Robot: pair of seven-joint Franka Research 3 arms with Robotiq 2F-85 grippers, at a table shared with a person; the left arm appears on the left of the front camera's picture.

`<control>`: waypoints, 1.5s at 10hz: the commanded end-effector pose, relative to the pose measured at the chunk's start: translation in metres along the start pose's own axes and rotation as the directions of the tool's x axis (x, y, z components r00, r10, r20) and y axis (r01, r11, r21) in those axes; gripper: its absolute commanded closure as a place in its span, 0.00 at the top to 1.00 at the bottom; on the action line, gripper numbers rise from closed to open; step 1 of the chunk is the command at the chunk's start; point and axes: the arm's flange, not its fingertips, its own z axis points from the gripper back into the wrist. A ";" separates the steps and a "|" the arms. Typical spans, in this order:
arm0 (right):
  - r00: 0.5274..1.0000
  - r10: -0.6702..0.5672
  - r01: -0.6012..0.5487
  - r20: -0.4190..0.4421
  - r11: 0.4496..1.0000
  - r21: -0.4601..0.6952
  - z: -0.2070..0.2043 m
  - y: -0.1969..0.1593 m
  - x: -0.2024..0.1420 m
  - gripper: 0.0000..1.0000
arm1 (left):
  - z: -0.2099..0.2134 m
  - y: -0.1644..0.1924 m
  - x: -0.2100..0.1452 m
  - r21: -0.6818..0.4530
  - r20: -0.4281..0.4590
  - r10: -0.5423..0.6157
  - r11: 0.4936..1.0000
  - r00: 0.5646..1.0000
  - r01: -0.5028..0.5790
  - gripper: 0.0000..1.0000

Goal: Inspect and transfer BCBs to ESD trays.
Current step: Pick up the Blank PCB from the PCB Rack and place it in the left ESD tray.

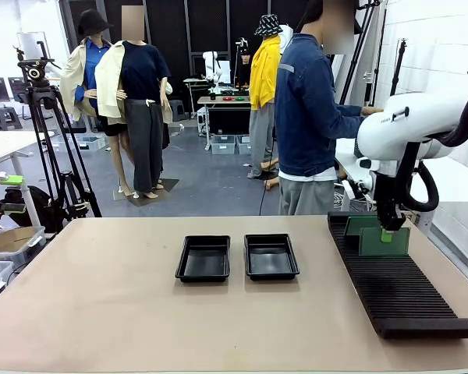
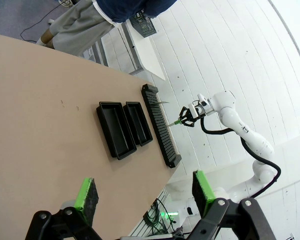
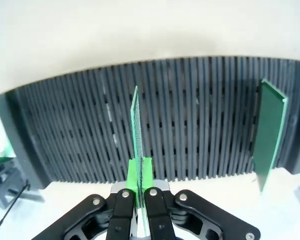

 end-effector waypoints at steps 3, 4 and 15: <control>1.000 -0.014 0.014 -0.027 1.000 -0.004 0.036 0.026 0.022 0.00 | 0.001 -0.002 0.000 -0.001 0.004 -0.004 1.000 1.000 0.004 1.00; 0.999 -0.032 0.032 -0.032 0.999 -0.002 0.043 0.033 0.026 0.00 | 0.001 -0.002 0.000 -0.001 0.004 -0.004 1.000 1.000 0.004 1.00; 0.853 -0.488 0.472 0.184 0.873 0.122 0.071 0.074 0.109 0.00 | 0.001 -0.002 0.000 -0.001 0.004 -0.004 1.000 1.000 0.004 1.00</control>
